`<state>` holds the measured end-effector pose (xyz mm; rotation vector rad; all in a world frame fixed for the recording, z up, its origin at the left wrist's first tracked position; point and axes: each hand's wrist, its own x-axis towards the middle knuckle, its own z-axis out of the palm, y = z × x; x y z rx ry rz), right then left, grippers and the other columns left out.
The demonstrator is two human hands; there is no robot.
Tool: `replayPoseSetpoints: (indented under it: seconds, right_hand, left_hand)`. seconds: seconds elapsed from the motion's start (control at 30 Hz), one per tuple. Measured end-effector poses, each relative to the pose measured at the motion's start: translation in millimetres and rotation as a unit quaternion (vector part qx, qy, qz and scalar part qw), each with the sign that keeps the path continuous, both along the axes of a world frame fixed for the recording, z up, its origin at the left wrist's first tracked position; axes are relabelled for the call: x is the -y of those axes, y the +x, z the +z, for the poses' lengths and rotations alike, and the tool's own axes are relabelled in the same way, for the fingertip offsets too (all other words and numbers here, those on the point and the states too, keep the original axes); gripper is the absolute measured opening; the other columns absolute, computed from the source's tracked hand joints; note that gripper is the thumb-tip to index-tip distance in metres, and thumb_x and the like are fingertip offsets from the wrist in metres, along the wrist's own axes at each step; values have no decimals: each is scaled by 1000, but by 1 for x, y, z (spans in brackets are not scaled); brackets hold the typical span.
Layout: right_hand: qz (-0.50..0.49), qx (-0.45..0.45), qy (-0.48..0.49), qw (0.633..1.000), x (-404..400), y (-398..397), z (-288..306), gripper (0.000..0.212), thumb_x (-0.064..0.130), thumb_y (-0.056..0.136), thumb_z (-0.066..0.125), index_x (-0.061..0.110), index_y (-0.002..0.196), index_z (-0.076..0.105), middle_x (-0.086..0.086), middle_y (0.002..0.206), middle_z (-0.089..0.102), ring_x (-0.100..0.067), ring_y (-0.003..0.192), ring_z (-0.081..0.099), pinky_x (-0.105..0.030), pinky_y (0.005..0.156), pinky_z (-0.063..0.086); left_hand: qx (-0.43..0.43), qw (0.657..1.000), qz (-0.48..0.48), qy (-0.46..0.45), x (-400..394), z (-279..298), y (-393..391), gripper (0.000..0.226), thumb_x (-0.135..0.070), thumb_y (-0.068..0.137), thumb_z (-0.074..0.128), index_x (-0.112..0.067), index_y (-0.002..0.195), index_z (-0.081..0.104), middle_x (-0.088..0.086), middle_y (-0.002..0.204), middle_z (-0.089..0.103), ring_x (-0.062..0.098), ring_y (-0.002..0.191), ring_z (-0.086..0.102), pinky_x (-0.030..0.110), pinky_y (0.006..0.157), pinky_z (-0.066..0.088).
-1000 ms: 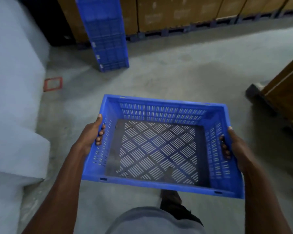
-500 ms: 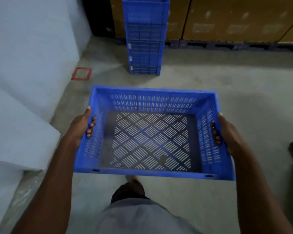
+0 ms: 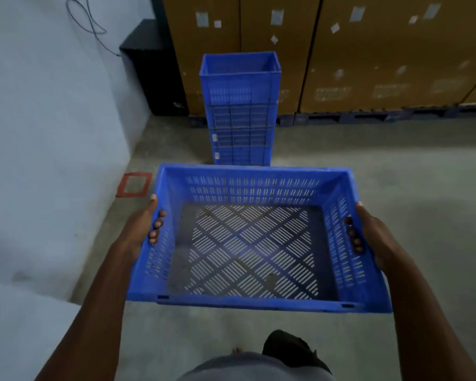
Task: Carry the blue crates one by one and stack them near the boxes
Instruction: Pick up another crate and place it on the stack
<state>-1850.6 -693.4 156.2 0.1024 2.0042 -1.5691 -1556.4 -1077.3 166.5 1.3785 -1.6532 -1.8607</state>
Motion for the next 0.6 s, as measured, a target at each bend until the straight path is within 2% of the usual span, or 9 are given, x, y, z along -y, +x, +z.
replayPoseSetpoints:
  seconds: [0.17,0.37,0.6]
  right_hand:
    - [3,12,-20,1000,83,-90,-2,54,62,98,42,11,93,59,-3,62,45,-14,42,38,-23,36,33]
    - [38,21,-26,999,193,-228,-5,53,60,99,40,10,95,56,-3,61,43,-13,40,37,-23,35,32]
    - [100,-9,-10,995,323,-390,52,57,64,98,40,9,95,56,-2,63,43,-13,45,37,-24,39,32]
  left_hand:
    - [-10,999,-7,-38,78,15,-92,38,-56,103,40,-23,89,54,1,64,38,8,34,28,18,35,25]
    - [-6,1000,26,-12,180,8,-208,49,-58,102,41,-12,91,55,-2,58,39,7,33,29,17,34,25]
    - [-22,998,50,-21,292,42,-340,54,-63,99,44,-11,96,59,-1,64,40,9,37,29,19,36,26]
